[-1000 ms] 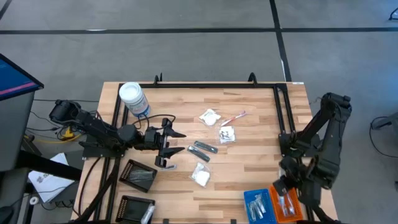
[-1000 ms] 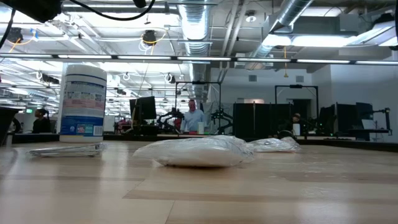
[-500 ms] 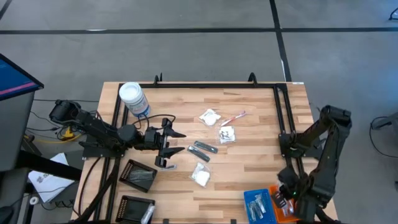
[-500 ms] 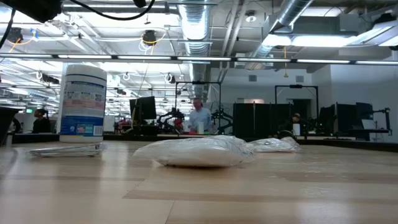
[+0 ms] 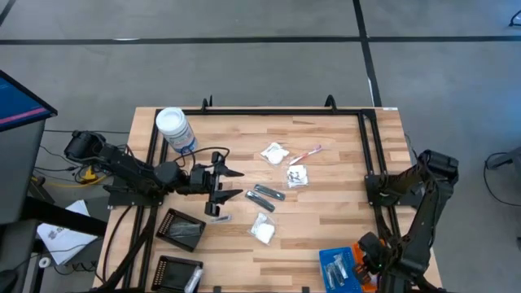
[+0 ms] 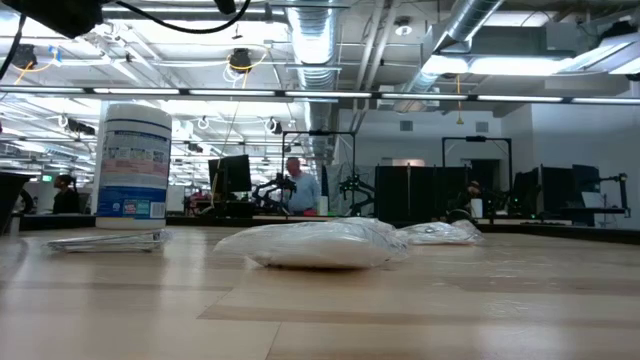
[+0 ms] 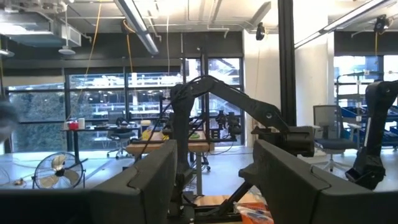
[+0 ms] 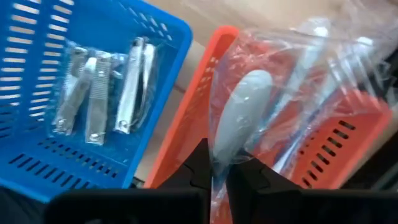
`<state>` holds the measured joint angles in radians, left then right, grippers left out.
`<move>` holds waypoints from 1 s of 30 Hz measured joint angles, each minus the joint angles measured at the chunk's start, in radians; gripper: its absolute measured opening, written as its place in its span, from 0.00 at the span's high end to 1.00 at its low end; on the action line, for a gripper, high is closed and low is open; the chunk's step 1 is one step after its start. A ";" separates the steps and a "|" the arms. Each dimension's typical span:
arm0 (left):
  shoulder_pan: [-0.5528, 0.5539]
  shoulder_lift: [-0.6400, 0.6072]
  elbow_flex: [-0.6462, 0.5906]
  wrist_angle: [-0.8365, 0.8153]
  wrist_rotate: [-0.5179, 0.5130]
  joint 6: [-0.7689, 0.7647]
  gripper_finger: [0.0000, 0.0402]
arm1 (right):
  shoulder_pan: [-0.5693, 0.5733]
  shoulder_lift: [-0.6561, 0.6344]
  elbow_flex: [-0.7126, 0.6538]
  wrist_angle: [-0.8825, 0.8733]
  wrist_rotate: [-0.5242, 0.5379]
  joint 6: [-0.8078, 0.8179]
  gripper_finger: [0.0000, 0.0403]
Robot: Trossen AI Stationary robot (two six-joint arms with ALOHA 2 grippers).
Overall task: Pick & Place Travel size toiletries
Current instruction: Put the light blue toothbrush into the orange bin, then put the black comb into the top black bin
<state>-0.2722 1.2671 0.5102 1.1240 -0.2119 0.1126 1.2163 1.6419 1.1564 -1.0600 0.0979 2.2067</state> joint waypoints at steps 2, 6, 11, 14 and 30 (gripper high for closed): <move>0.000 0.000 0.000 0.001 0.000 0.010 0.49 | 0.000 0.010 0.000 -0.007 -0.014 -0.003 0.94; 0.004 0.000 0.000 0.002 0.001 0.011 0.49 | -0.002 0.016 -0.001 -0.004 -0.023 0.005 0.86; 0.005 0.000 0.000 0.003 0.007 0.011 0.49 | -0.002 0.015 0.000 0.001 -0.021 -0.015 0.81; 0.005 0.000 0.000 0.004 0.008 0.011 0.49 | -0.013 0.015 0.000 0.001 -0.022 -0.026 0.79; 0.005 0.000 0.000 0.006 0.008 0.010 0.49 | -0.094 0.012 0.081 -0.172 -0.023 -0.224 0.69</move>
<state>-0.2668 1.2671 0.5106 1.1305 -0.2038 0.1226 1.1225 1.6539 1.2370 -1.2325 0.0750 1.9826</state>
